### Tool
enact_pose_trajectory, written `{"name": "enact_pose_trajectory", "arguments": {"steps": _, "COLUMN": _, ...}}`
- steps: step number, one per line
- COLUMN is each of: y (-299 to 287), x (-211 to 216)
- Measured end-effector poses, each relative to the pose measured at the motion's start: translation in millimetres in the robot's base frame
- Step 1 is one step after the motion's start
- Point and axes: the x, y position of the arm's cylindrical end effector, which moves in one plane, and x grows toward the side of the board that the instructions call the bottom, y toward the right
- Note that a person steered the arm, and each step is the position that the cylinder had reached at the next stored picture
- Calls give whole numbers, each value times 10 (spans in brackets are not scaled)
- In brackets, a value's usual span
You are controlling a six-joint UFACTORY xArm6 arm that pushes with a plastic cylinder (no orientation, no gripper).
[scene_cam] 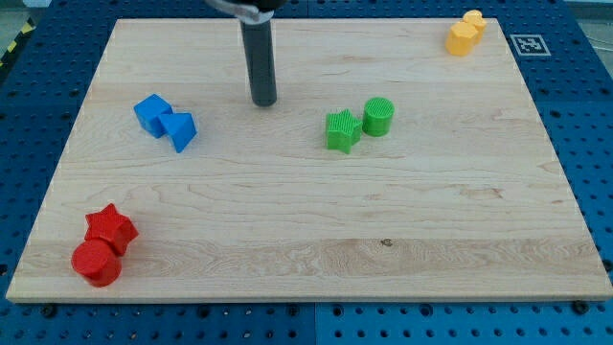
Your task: Place your arm below the yellow hexagon
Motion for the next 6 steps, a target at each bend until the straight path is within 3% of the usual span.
{"name": "enact_pose_trajectory", "arguments": {"steps": 1, "y": 237, "x": -309}}
{"name": "enact_pose_trajectory", "arguments": {"steps": 6, "y": 2824, "x": -237}}
